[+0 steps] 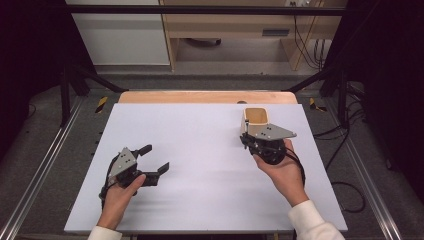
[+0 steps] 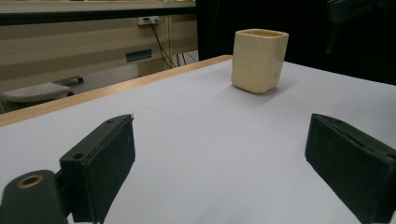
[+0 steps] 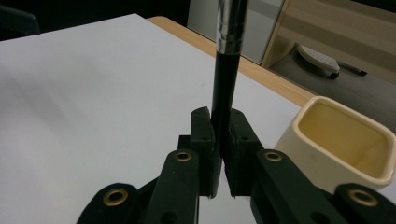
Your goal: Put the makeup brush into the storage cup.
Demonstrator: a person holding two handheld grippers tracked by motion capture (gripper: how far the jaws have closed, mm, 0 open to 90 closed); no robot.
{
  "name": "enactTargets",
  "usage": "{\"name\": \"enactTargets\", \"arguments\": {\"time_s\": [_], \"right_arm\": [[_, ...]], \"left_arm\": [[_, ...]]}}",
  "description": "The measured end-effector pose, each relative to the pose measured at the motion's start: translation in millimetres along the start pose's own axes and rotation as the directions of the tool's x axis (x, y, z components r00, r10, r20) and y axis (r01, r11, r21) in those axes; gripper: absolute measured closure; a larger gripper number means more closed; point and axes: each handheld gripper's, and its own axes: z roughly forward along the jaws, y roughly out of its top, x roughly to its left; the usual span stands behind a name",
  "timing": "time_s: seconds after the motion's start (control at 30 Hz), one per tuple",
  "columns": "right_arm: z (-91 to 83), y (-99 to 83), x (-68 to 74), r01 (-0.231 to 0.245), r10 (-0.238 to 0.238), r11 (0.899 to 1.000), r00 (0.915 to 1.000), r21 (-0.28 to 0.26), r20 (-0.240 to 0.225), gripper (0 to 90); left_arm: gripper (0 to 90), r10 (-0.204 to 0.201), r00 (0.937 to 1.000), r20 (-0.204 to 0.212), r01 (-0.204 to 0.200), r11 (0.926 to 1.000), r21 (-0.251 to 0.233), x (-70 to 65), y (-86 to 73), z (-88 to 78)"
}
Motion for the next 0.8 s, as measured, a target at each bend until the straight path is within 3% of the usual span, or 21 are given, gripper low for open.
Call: {"name": "enactTargets", "arguments": {"time_s": [0.37, 0.8], "right_arm": [[-6.1, 15.3, -20.2, -0.045, 0.047, 0.998, 0.9982, -0.044, 0.038, 83.5], [1.0, 17.4, -31.7, -0.075, 0.080, 0.996, 0.9933, -0.057, 0.083, 83.5]], "left_arm": [[7.5, -0.004, 1.0000, -0.003, 0.004, 0.9999, -0.010, 1.2, -0.8, -2.1], [7.5, 0.002, 1.0000, 0.005, -0.002, 0.9999, -0.011, 1.0, -0.8, -1.7]]}}
